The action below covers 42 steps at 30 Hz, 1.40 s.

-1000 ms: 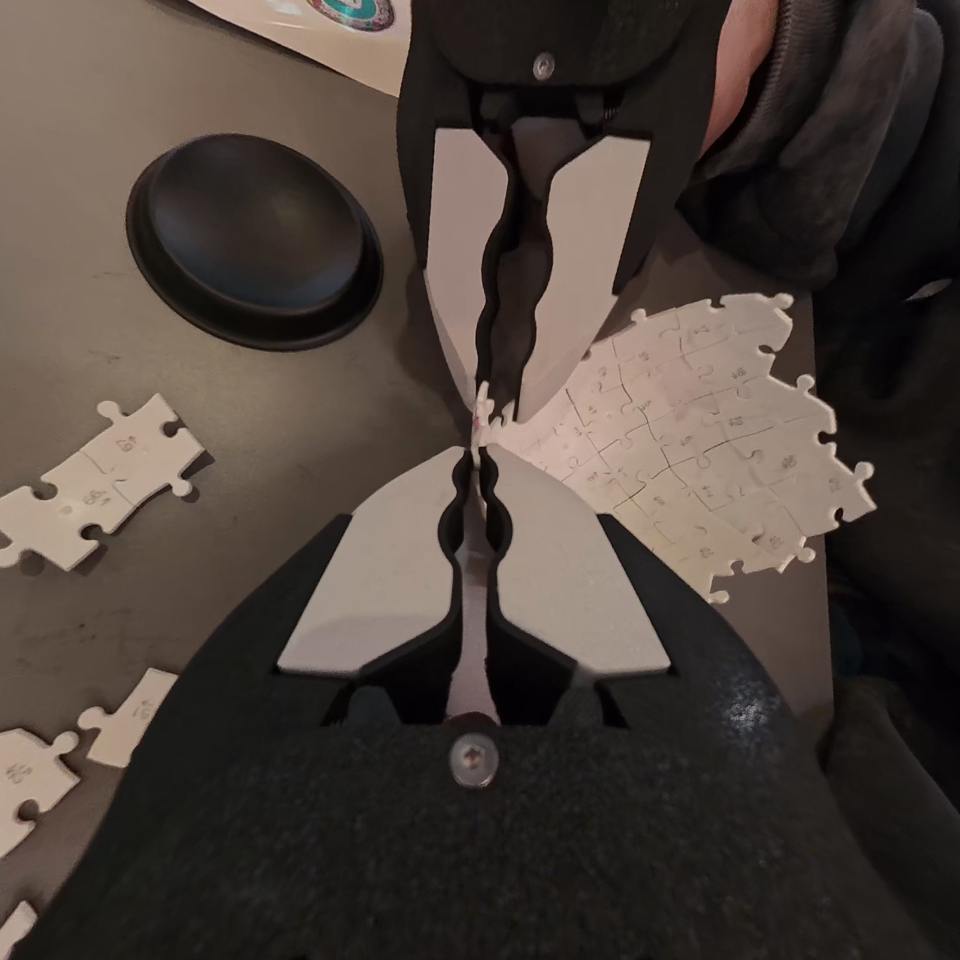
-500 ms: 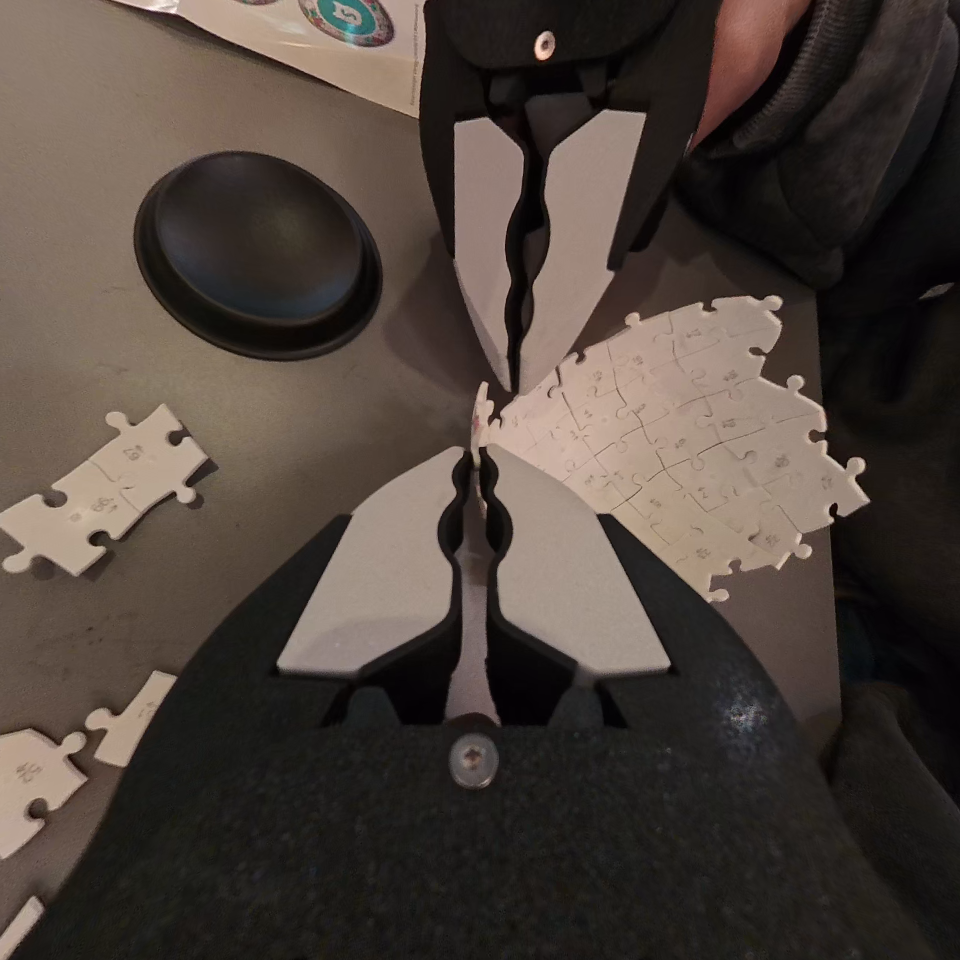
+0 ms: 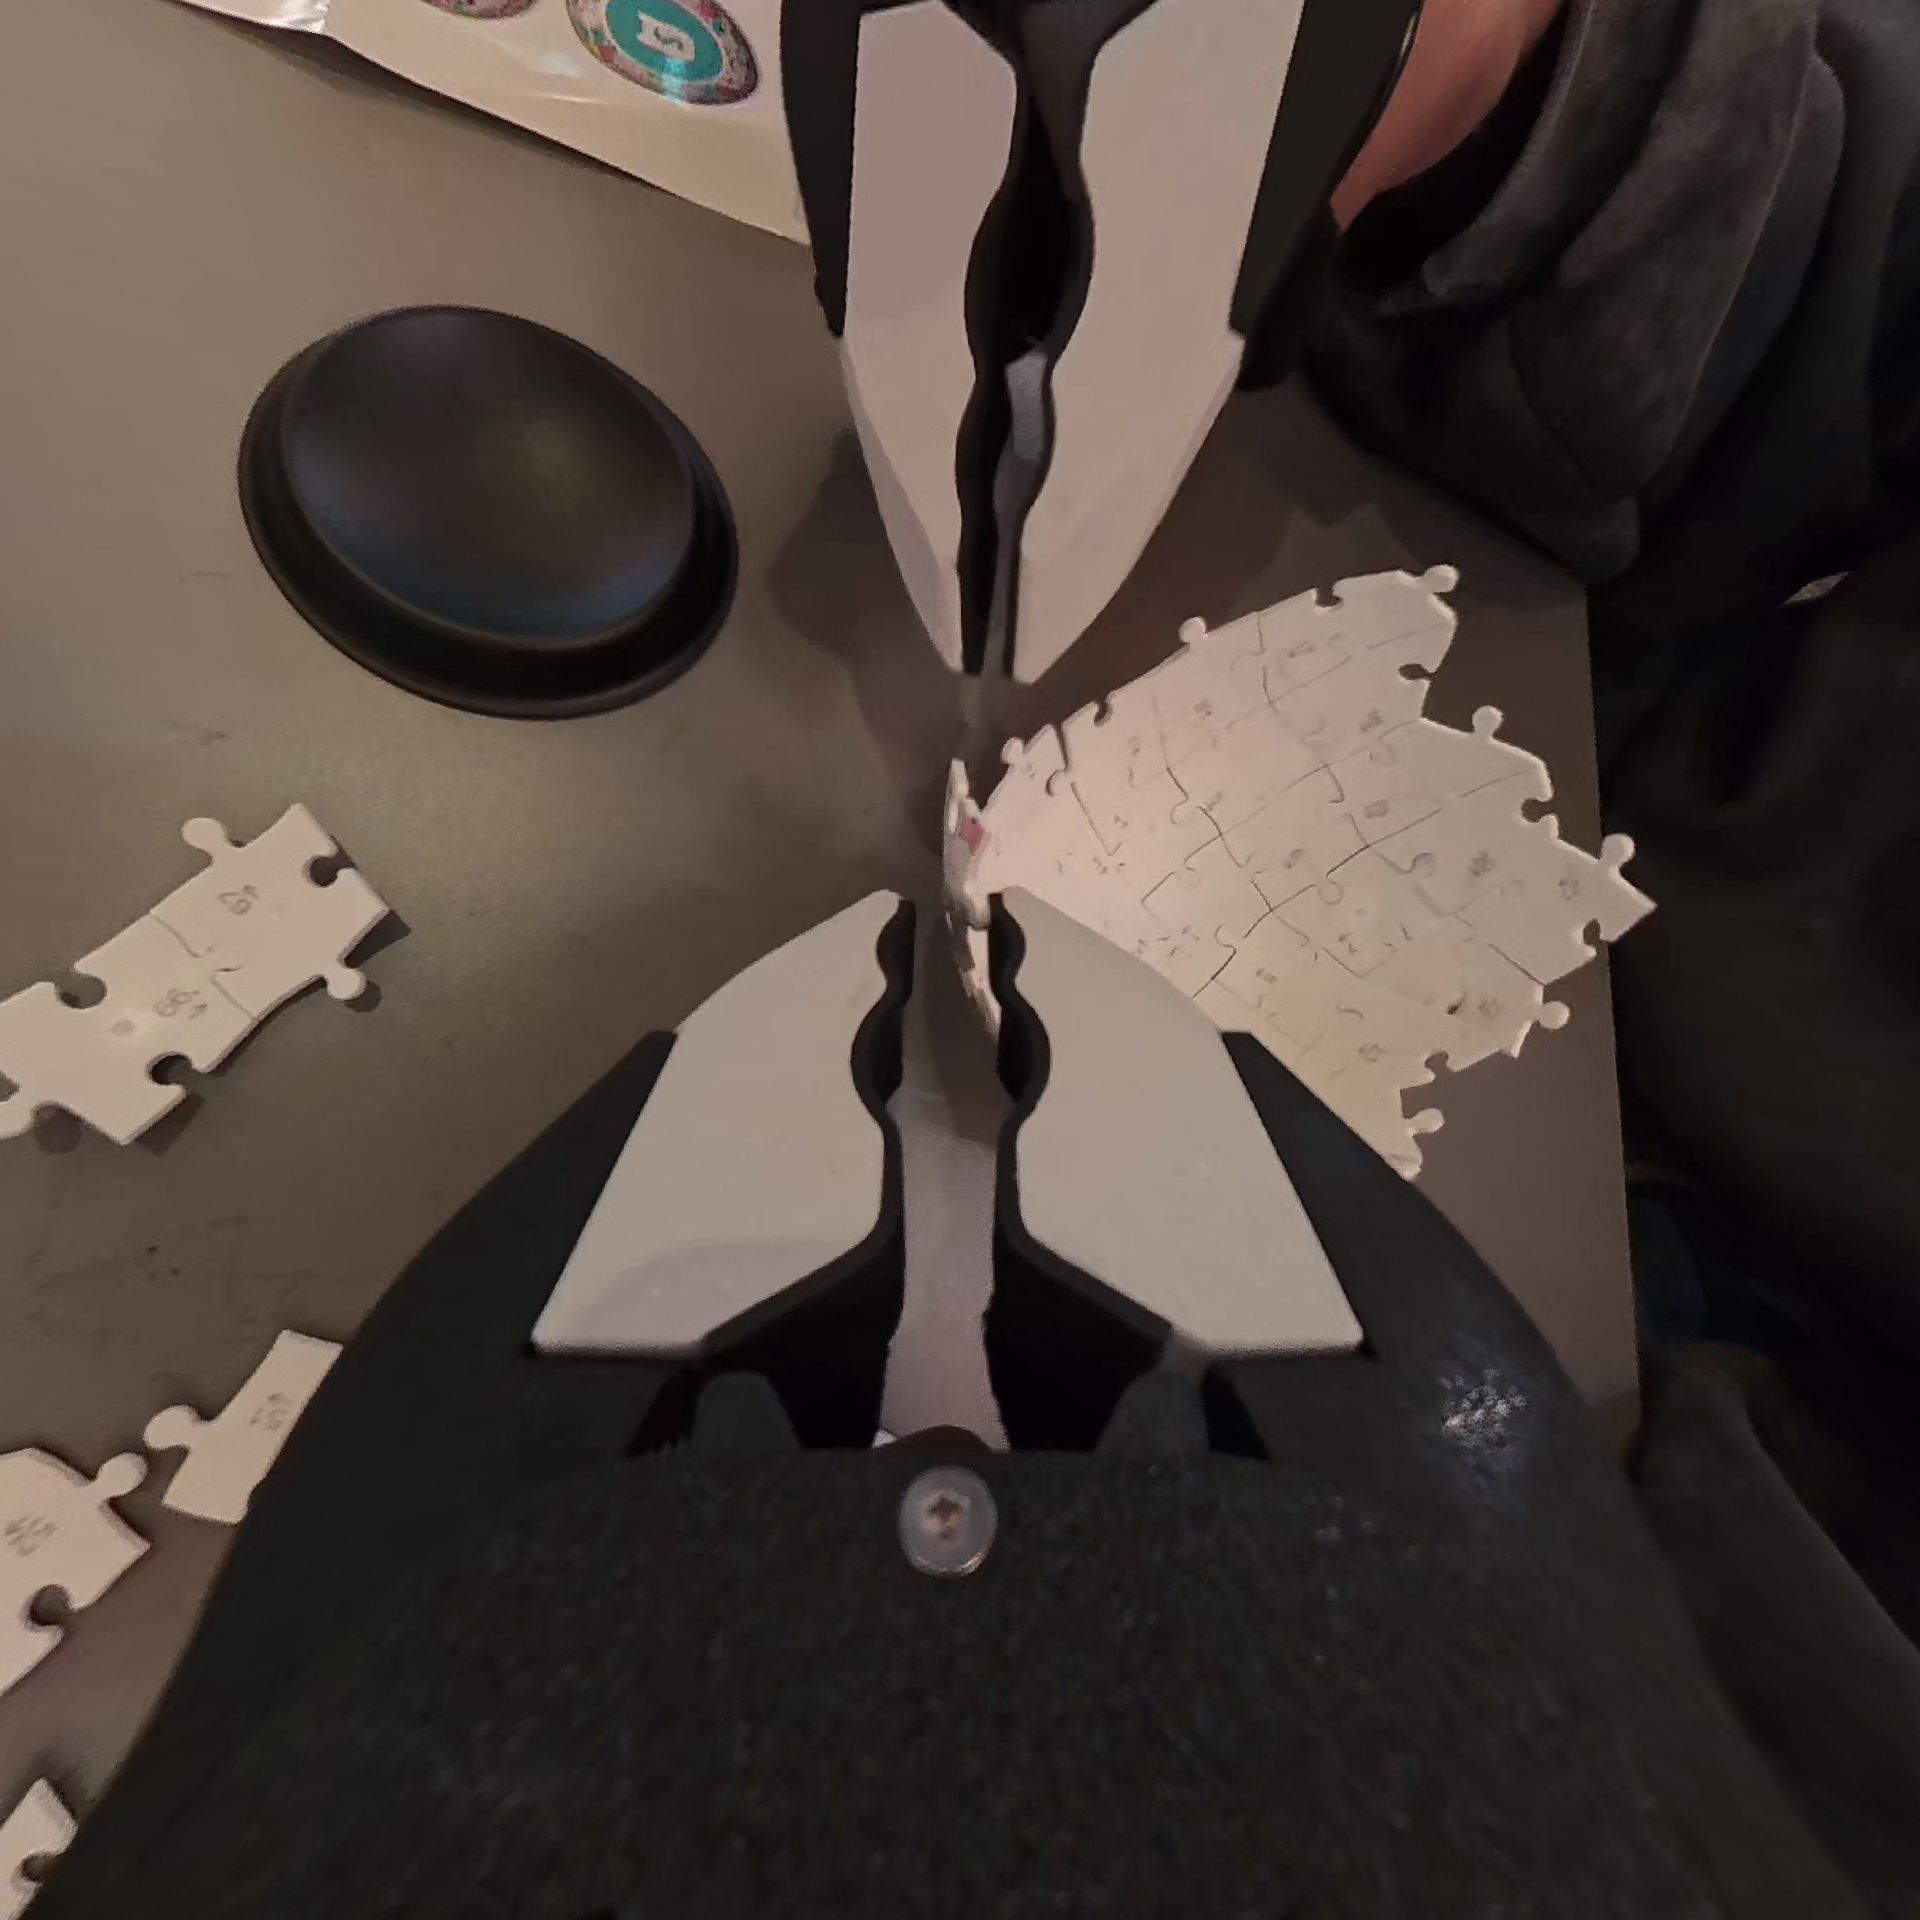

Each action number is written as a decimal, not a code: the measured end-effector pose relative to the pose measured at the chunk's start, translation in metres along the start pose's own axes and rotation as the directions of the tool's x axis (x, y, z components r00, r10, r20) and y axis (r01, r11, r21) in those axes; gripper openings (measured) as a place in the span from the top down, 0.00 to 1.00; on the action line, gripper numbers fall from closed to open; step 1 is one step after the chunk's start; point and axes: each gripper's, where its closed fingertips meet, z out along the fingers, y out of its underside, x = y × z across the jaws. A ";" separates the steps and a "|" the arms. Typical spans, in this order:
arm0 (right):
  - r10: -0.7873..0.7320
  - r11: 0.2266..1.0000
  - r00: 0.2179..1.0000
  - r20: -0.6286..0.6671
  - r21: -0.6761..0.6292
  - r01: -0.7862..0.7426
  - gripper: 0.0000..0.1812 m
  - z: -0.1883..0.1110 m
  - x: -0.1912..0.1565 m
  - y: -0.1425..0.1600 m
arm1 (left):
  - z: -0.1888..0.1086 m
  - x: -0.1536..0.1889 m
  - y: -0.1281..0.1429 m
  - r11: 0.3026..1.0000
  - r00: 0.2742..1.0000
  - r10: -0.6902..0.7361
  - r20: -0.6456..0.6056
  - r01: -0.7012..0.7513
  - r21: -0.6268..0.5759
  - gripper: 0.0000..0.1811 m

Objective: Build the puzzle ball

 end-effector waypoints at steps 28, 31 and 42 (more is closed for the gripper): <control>-0.008 0.994 0.997 0.076 -0.106 0.016 0.95 0.008 -0.016 0.023 | -0.071 0.014 -0.003 0.955 0.978 -0.151 0.145 0.106 0.278 0.84; -0.014 0.995 0.997 0.079 -0.095 0.022 0.95 0.008 -0.018 0.020 | -0.091 0.009 0.020 0.956 0.946 -0.219 0.238 0.161 0.244 0.84; -0.025 0.993 0.997 0.074 -0.115 0.034 0.95 0.011 -0.020 0.024 | -0.073 0.001 0.149 0.928 0.811 -0.171 0.560 0.324 -0.186 0.69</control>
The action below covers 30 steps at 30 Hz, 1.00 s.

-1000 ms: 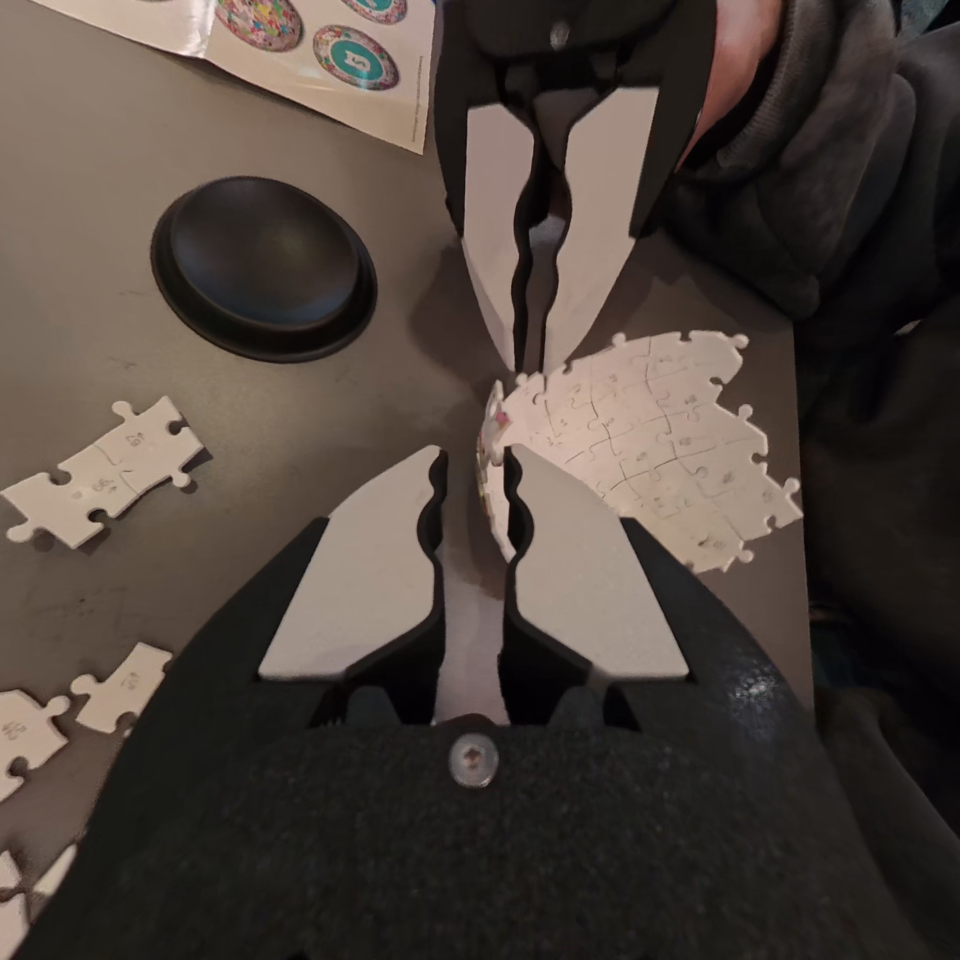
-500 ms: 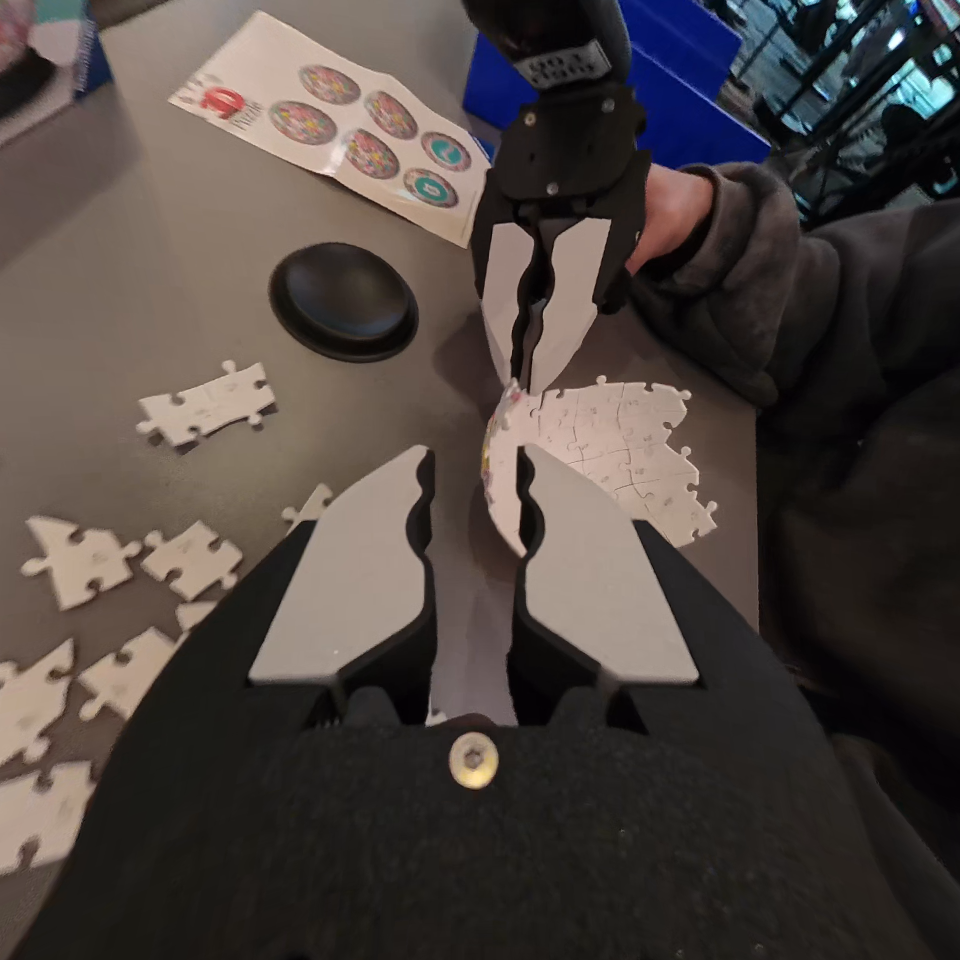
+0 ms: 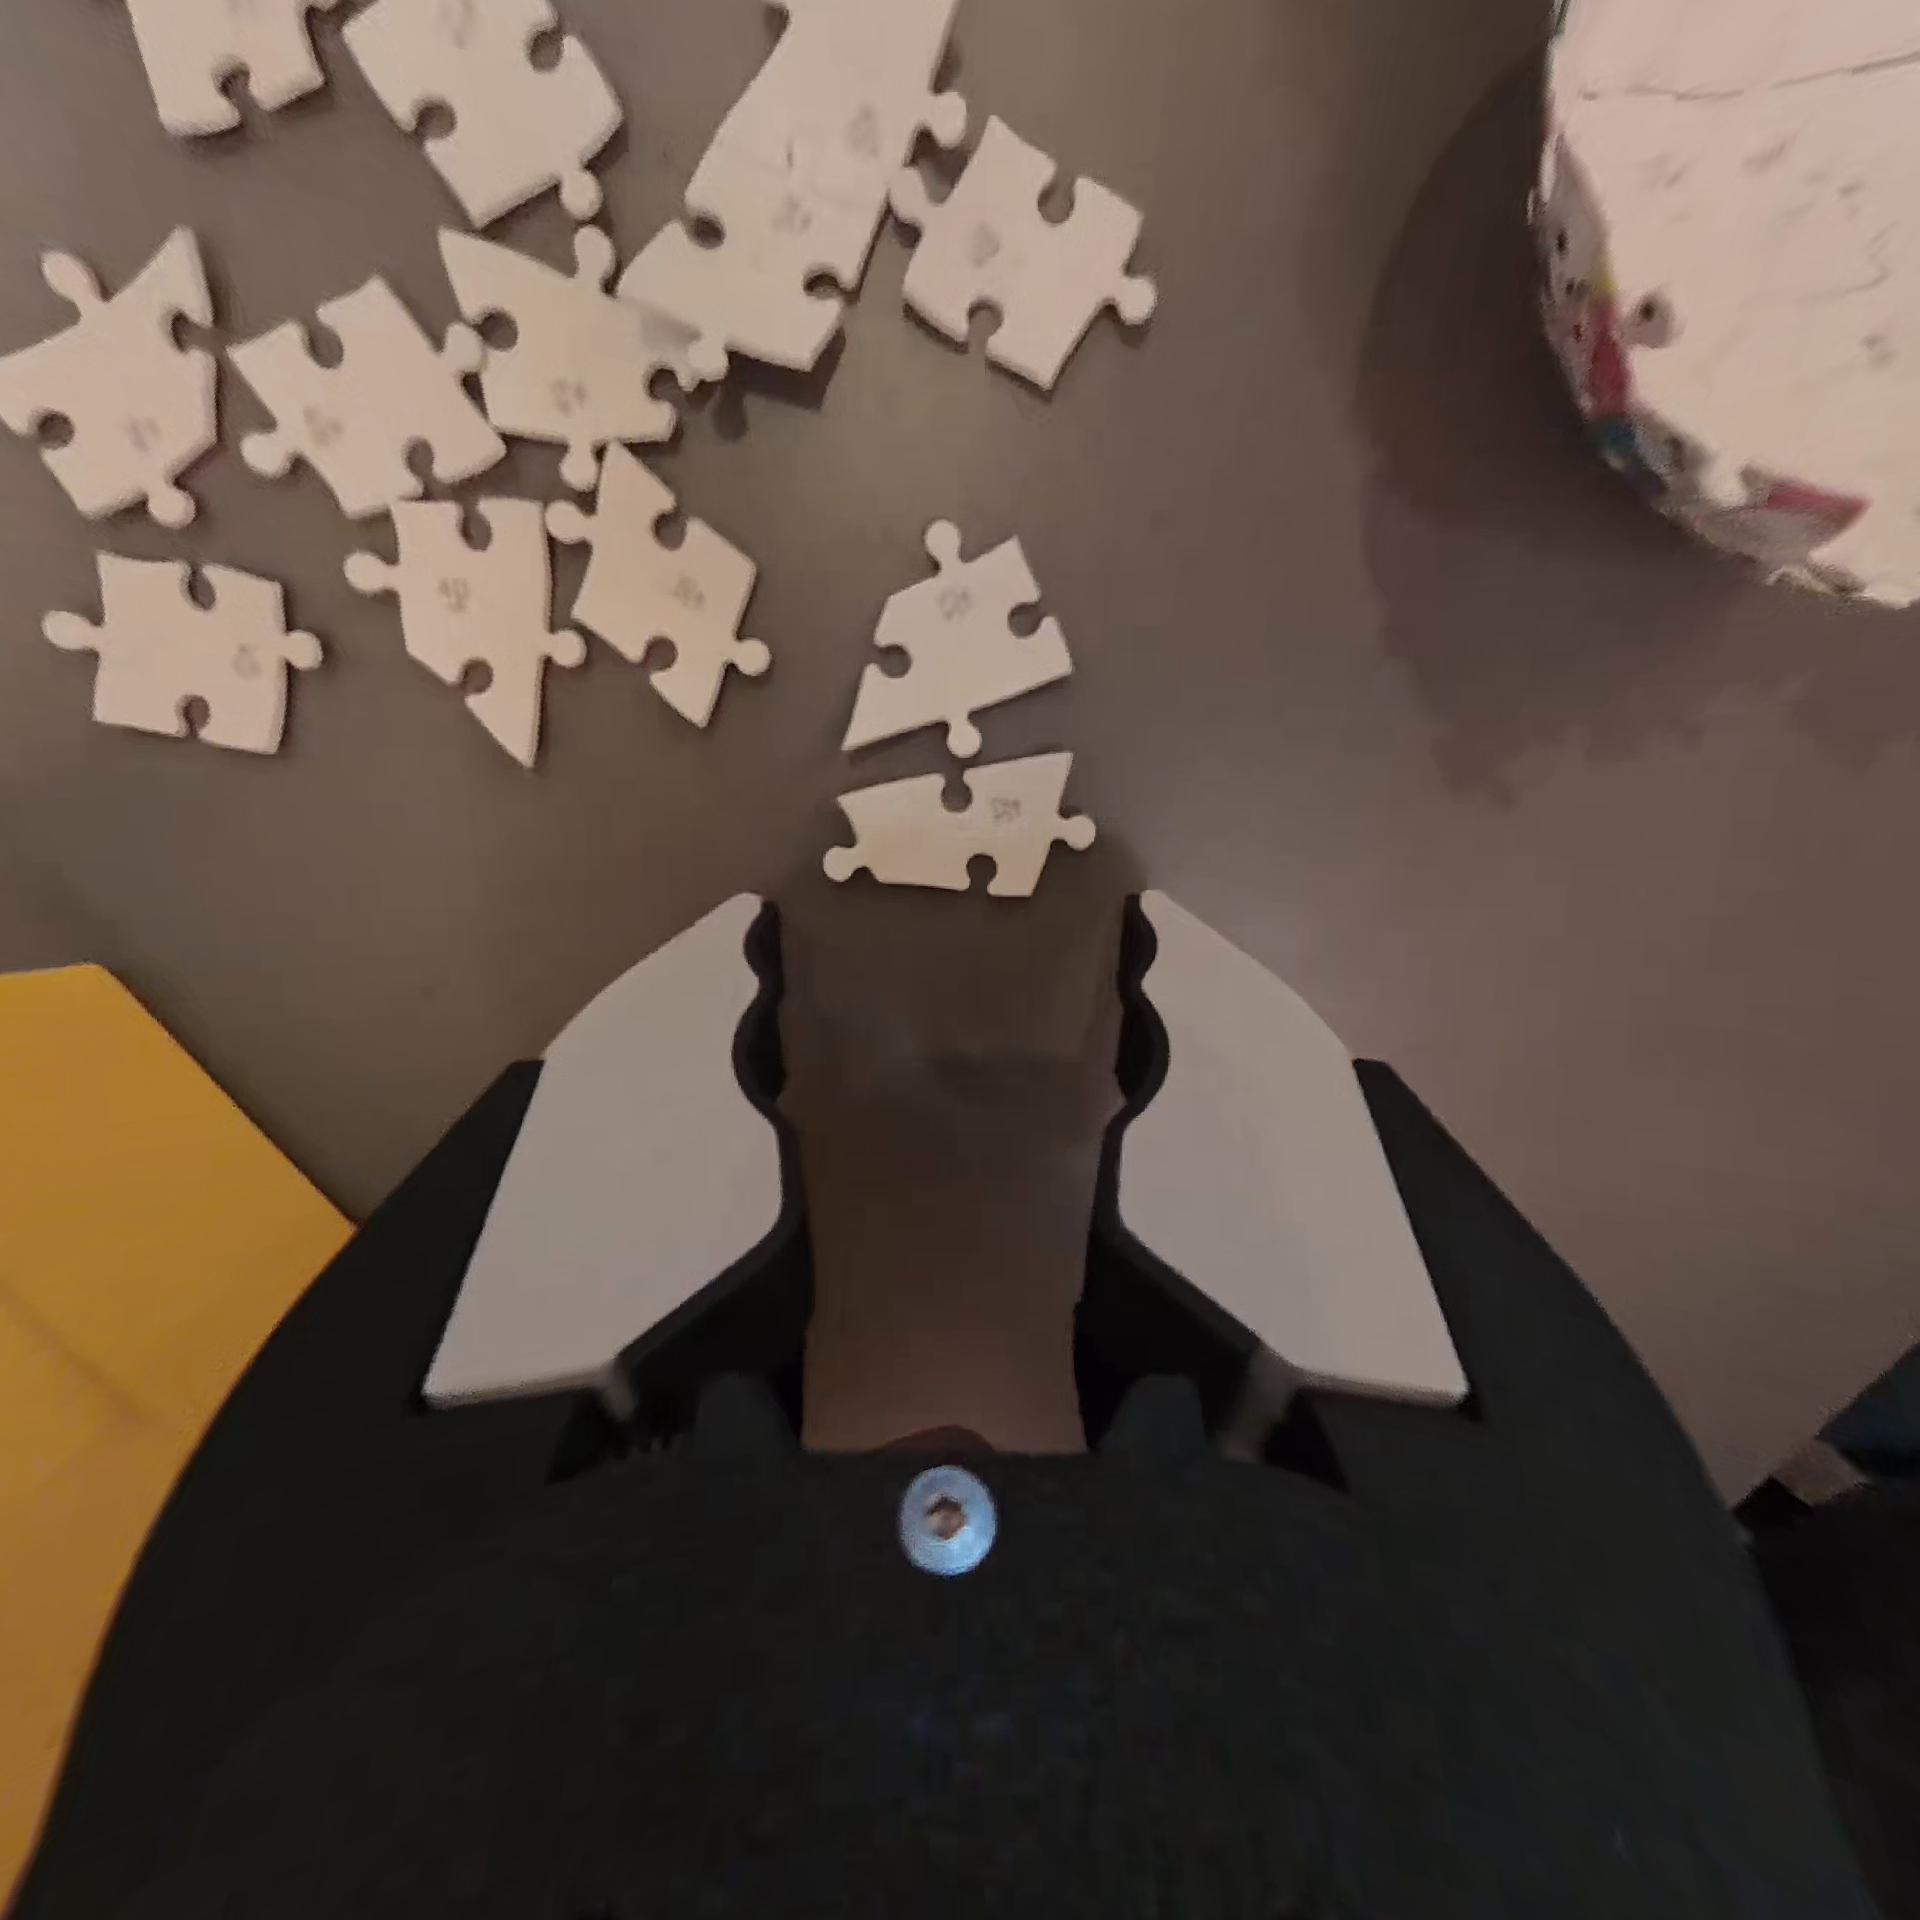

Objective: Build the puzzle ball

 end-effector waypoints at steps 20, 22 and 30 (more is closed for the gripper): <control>-0.109 0.965 0.986 0.123 0.252 0.075 0.95 -0.032 -0.076 -0.062 | -0.077 0.055 -0.094 0.796 0.775 0.569 0.275 -0.603 0.055 0.74; -0.105 0.961 0.990 0.095 0.264 0.077 0.93 -0.032 -0.079 -0.068 | -0.085 0.081 -0.119 0.702 0.681 0.676 0.281 -0.711 0.037 0.75; -0.010 0.986 0.989 0.149 0.167 -0.015 0.90 -0.030 -0.064 -0.045 | -0.073 0.125 -0.168 0.422 0.392 0.875 0.284 -0.905 -0.051 1.00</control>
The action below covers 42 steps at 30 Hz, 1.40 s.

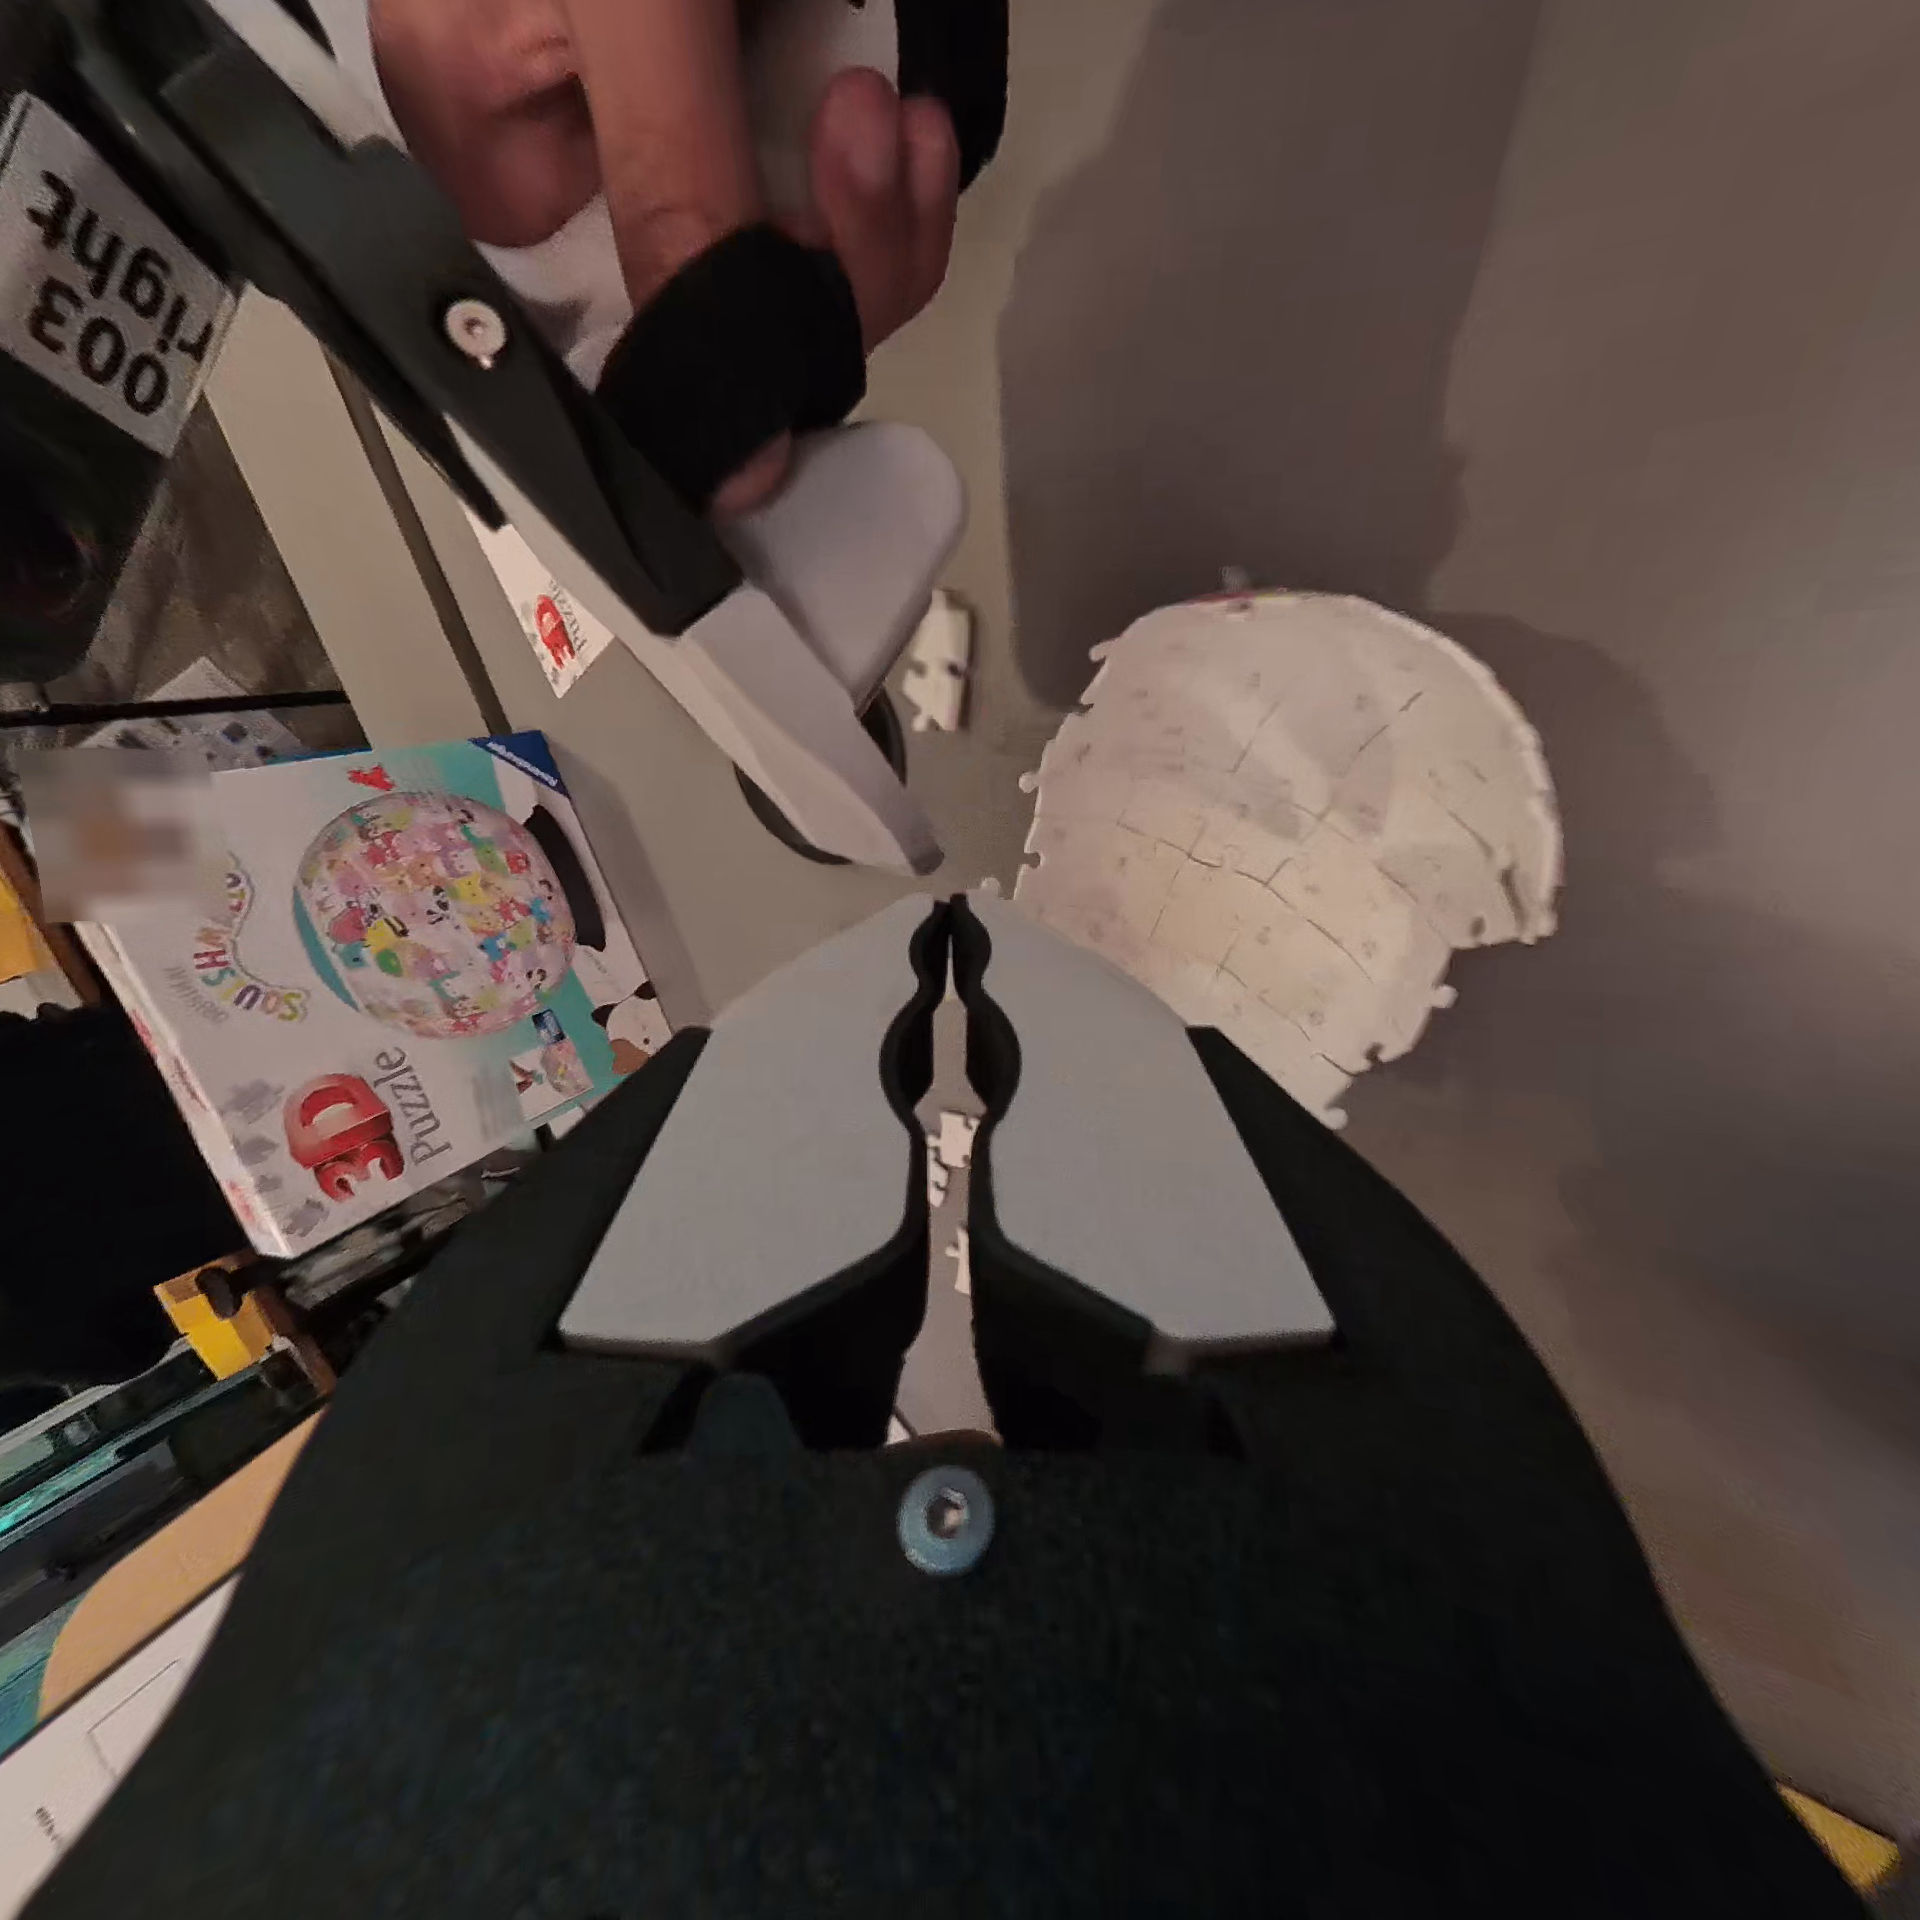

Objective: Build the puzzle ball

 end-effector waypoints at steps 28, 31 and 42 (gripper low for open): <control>-0.240 0.943 0.503 -0.830 -0.323 -0.083 0.85 -0.140 0.179 0.066 | 0.028 0.004 0.104 0.124 0.435 -0.773 -0.462 0.818 0.561 0.72; -0.238 0.946 0.501 -0.832 -0.315 -0.073 0.90 -0.140 0.181 0.066 | 0.030 0.008 0.091 0.157 0.460 -0.752 -0.471 0.821 0.549 0.71; -0.669 0.741 0.350 -0.655 -0.626 0.244 0.90 -0.125 0.123 0.026 | 0.023 -0.010 0.071 0.248 0.459 -0.721 -0.519 0.871 0.425 0.75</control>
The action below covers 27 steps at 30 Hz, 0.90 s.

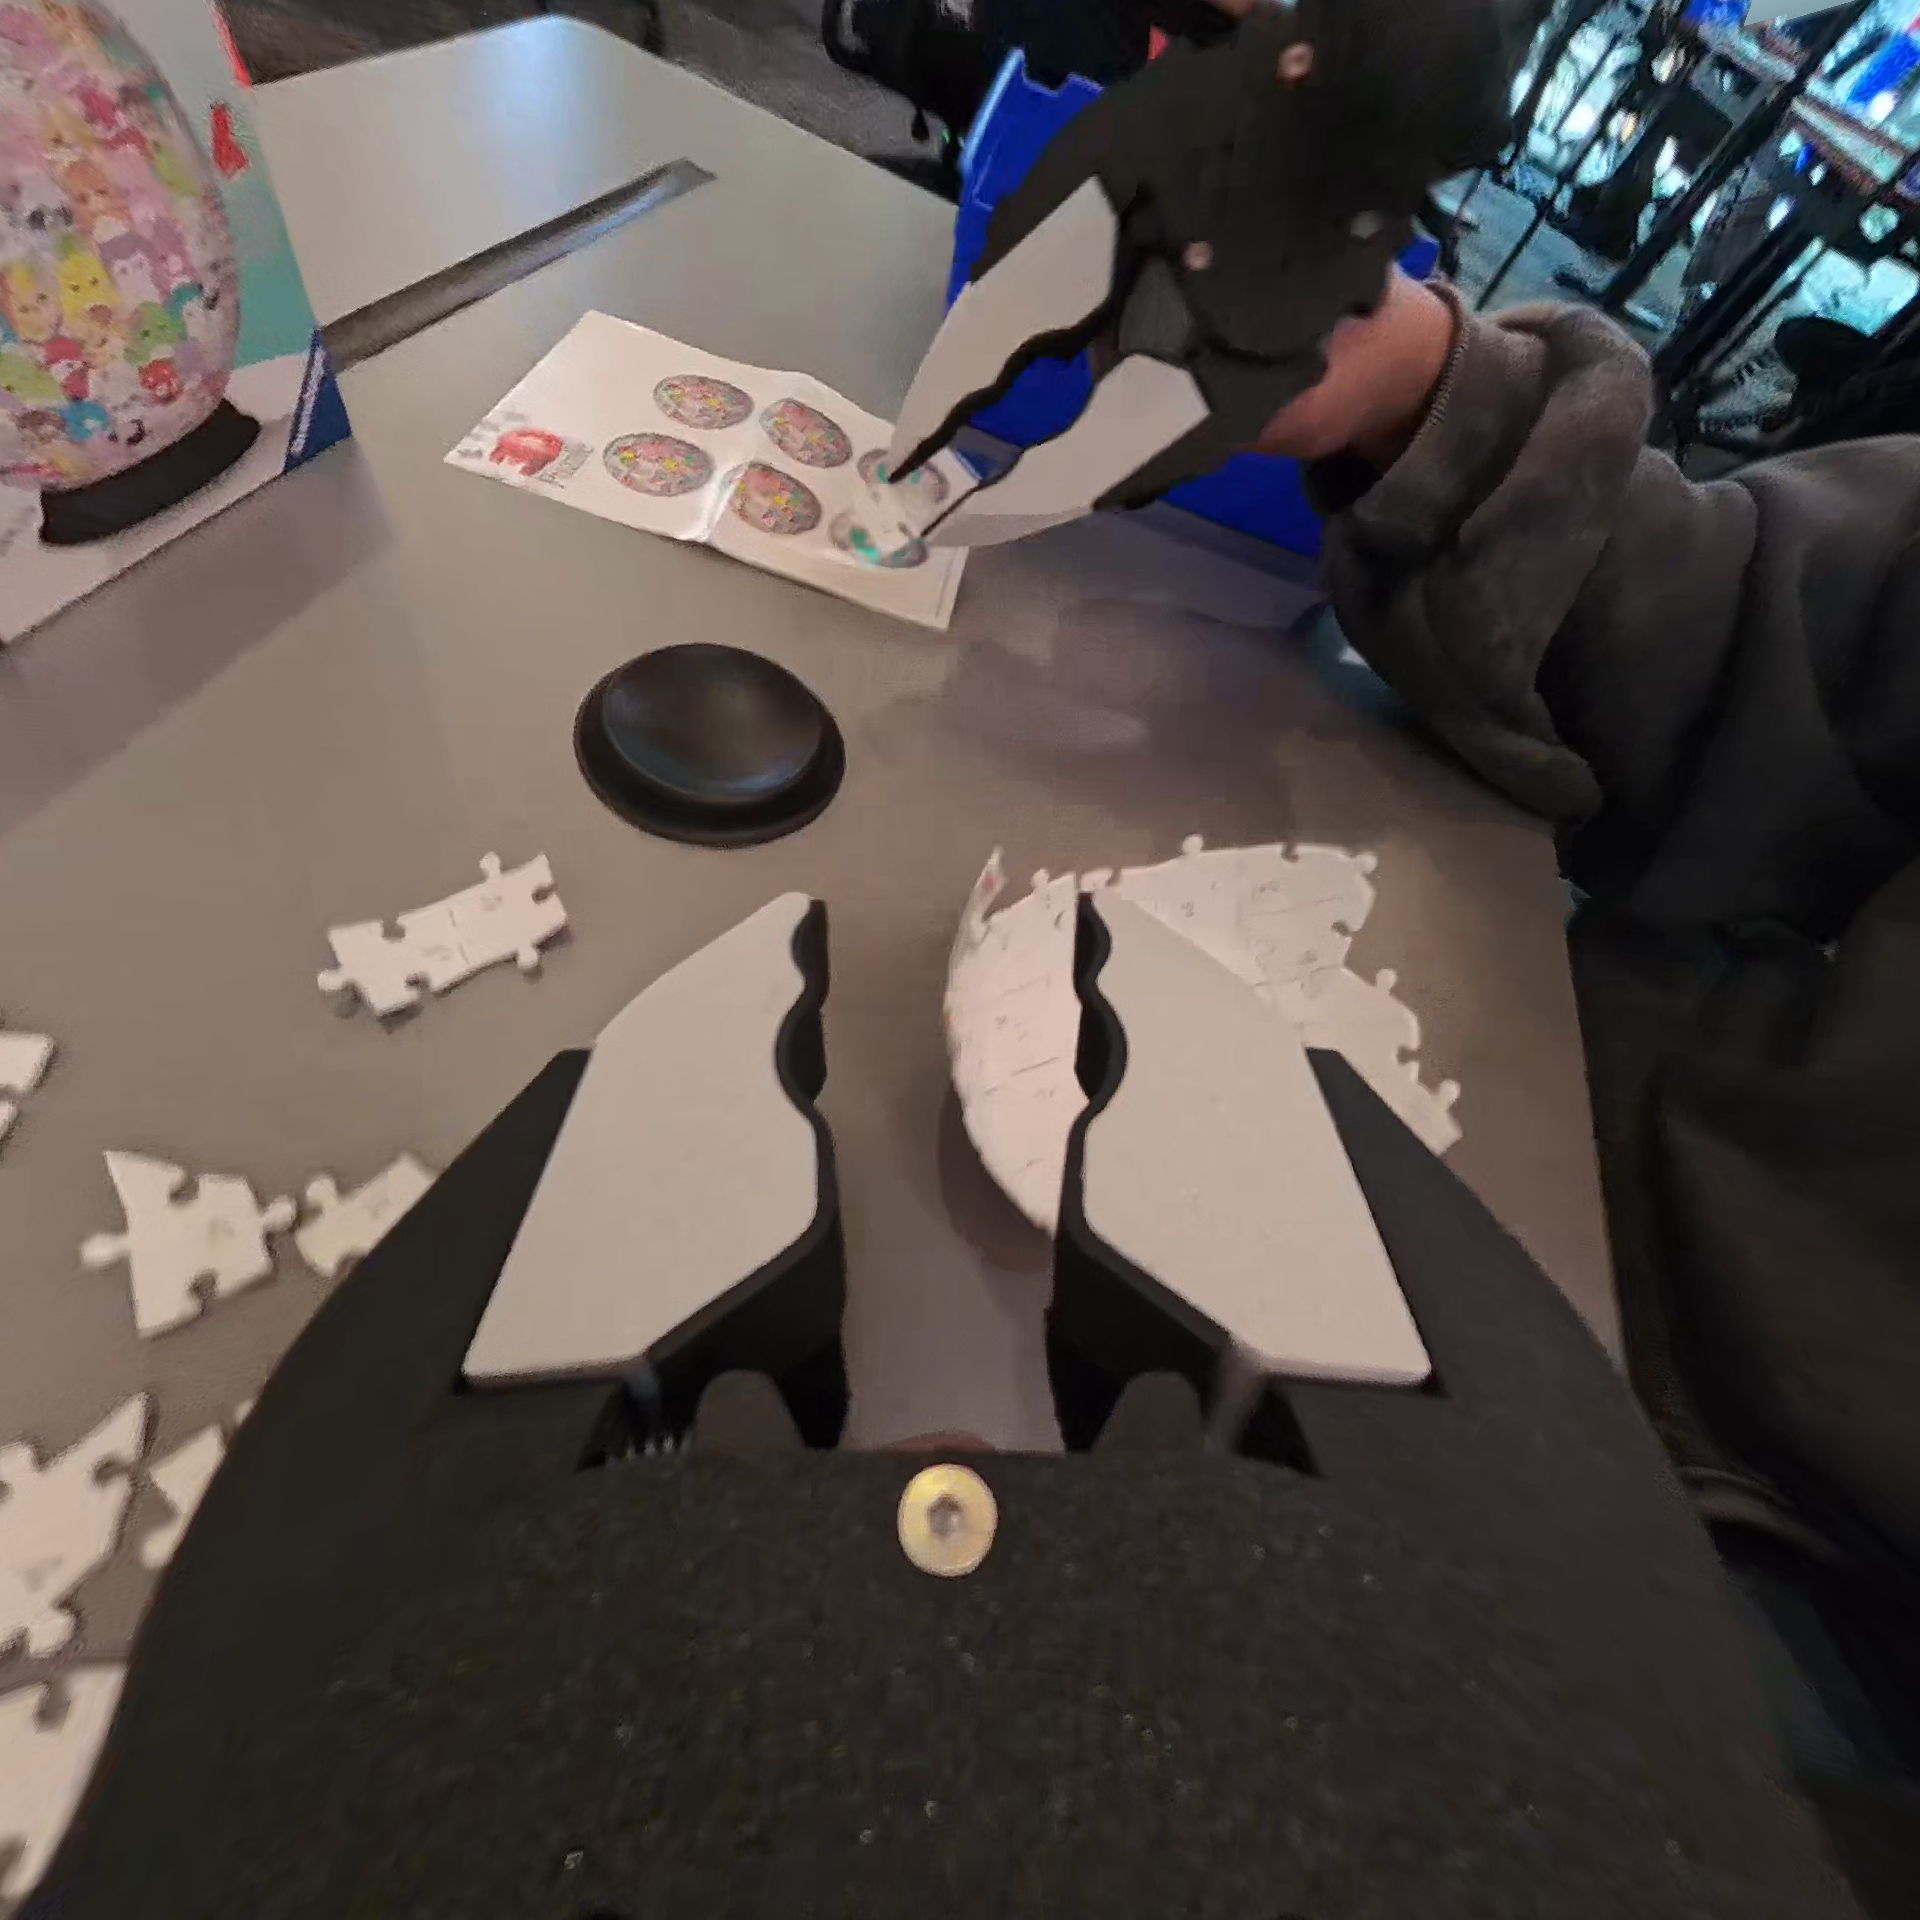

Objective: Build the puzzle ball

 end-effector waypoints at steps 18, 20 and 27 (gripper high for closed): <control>-0.401 0.815 0.887 -0.231 0.351 0.460 0.99 -0.050 -0.058 -0.138 | 0.030 0.026 -0.035 0.989 0.974 -0.137 -0.178 0.123 -0.087 0.99; -0.284 0.849 0.952 -0.117 0.430 0.306 0.96 -0.046 -0.057 -0.136 | 0.024 0.017 -0.040 0.991 0.980 -0.135 -0.146 0.134 -0.021 0.99; 0.279 0.645 0.735 0.618 0.446 -0.621 0.92 -0.042 -0.055 -0.148 | 0.007 0.006 -0.057 0.954 0.975 -0.136 -0.175 0.177 0.242 0.99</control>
